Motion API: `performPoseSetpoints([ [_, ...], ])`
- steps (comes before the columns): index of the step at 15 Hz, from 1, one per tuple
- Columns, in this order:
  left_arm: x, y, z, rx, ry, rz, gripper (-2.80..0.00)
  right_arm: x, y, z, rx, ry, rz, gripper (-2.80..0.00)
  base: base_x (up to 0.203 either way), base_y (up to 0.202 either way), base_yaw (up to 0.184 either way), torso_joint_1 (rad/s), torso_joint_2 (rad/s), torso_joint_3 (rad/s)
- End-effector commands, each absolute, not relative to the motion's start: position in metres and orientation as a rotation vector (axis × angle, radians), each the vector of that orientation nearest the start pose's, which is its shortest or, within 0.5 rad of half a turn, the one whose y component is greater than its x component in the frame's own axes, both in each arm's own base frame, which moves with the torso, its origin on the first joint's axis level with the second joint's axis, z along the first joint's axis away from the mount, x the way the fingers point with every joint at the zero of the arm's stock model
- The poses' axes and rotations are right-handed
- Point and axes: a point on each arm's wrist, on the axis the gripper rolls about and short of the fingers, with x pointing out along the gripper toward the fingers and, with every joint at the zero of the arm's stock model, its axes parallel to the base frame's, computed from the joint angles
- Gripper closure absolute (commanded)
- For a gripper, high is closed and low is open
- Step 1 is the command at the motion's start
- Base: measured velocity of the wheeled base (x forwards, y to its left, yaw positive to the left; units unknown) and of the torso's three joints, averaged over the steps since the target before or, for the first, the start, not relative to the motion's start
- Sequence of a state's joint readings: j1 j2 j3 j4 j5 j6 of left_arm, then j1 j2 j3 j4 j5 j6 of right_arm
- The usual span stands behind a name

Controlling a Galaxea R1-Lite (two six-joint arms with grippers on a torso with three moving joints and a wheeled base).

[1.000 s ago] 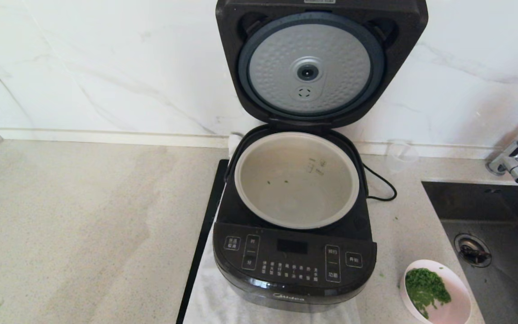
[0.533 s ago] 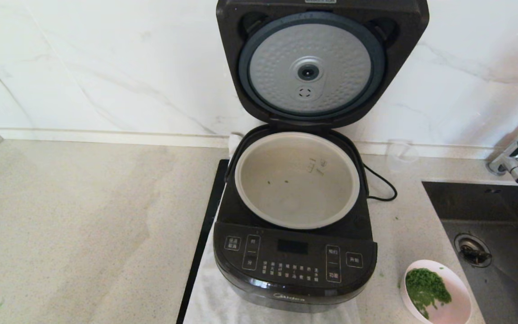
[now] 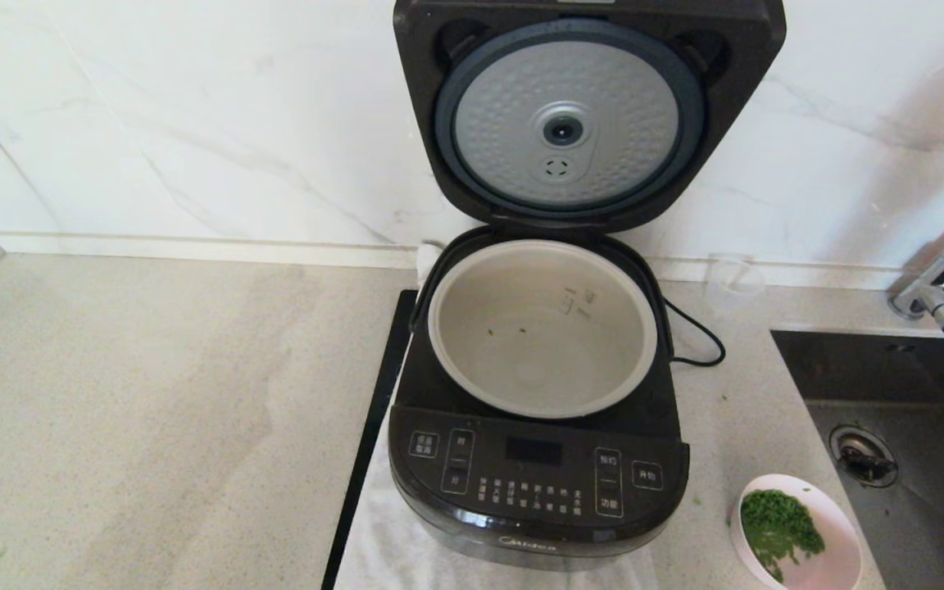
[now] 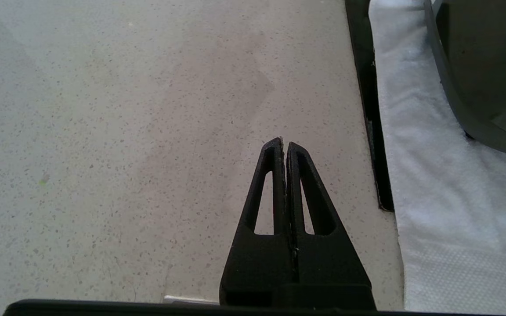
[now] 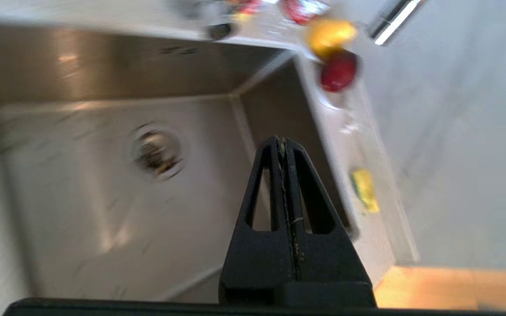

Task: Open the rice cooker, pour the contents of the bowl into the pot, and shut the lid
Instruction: Turn on the tap

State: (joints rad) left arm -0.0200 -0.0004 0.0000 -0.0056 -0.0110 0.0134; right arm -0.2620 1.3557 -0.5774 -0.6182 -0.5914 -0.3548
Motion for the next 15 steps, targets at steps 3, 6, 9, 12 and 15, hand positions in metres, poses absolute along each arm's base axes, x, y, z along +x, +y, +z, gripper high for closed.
performPoseSetpoints([
  [3,-0.023,0.000,0.076,0.014,-0.006,-0.031,0.00,0.253,-0.122,0.166,-0.322,0.394,-0.970,0.00,0.000,0.000,0.000,0.000,0.00,0.000],
  [6,-0.023,0.000,0.076,0.014,-0.006,-0.031,0.00,0.271,-0.146,0.158,-0.309,0.337,-1.030,0.00,0.000,0.000,0.000,0.000,0.00,0.000],
  [9,-0.023,0.000,0.076,0.014,-0.006,-0.031,0.00,0.284,-0.157,0.165,-0.302,0.254,-1.060,0.00,0.000,0.000,0.000,0.000,0.00,0.000],
  [12,-0.023,0.000,0.076,0.014,-0.006,-0.031,0.00,0.297,-0.164,0.164,-0.296,0.237,-1.063,0.00,0.000,0.000,0.000,0.000,0.00,0.000],
  [15,-0.023,0.000,0.076,0.014,-0.006,-0.031,0.00,0.311,-0.170,0.163,-0.290,0.220,-1.067,0.00,0.000,0.000,0.000,0.000,0.00,0.000],
])
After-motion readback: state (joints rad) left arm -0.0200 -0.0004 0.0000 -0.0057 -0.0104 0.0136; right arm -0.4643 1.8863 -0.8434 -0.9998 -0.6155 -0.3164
